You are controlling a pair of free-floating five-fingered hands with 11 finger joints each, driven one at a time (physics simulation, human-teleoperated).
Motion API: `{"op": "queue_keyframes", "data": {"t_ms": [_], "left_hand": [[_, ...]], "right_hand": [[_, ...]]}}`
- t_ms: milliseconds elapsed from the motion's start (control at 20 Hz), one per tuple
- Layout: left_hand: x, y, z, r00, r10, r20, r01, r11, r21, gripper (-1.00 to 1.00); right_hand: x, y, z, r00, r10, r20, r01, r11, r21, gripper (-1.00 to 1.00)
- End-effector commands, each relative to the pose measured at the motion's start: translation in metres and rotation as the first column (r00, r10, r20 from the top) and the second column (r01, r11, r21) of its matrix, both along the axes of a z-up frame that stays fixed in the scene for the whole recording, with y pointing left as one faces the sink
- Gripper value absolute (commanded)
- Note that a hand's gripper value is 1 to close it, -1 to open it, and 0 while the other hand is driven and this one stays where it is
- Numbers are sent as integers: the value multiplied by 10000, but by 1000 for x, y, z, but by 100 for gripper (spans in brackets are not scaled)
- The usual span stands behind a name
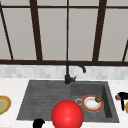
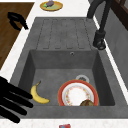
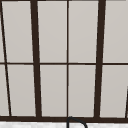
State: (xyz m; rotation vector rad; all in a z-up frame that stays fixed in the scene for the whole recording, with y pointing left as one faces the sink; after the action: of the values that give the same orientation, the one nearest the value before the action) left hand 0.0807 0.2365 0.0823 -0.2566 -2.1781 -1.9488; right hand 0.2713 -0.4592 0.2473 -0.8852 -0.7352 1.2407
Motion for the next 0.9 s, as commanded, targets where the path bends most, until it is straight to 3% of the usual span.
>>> {"op": "queue_keyframes", "data": {"t_ms": [0, 200, 450, 850], "left_hand": [[0, 0, 0, 10000, 0, 0, 0, 10000, 0, 0], [0, 0, 0, 10000, 0, 0, 0, 10000, 0, 0], [0, 0, 0, 10000, 0, 0, 0, 10000, 0, 0], [0, 0, 0, 10000, 0, 0, 0, 10000, 0, 0]], "right_hand": [[0, 20, 6, 9972, 640, 389, -632, 9978, -210, -100], [0, 40, 3, 9889, 788, 1259, -764, 9968, -238, -100], [0, 61, 3, 9748, 1246, 1852, -1230, 9922, -204, -100], [-1, 77, 9, 9390, 3004, 1676, -3121, 9489, 476, -100]]}}
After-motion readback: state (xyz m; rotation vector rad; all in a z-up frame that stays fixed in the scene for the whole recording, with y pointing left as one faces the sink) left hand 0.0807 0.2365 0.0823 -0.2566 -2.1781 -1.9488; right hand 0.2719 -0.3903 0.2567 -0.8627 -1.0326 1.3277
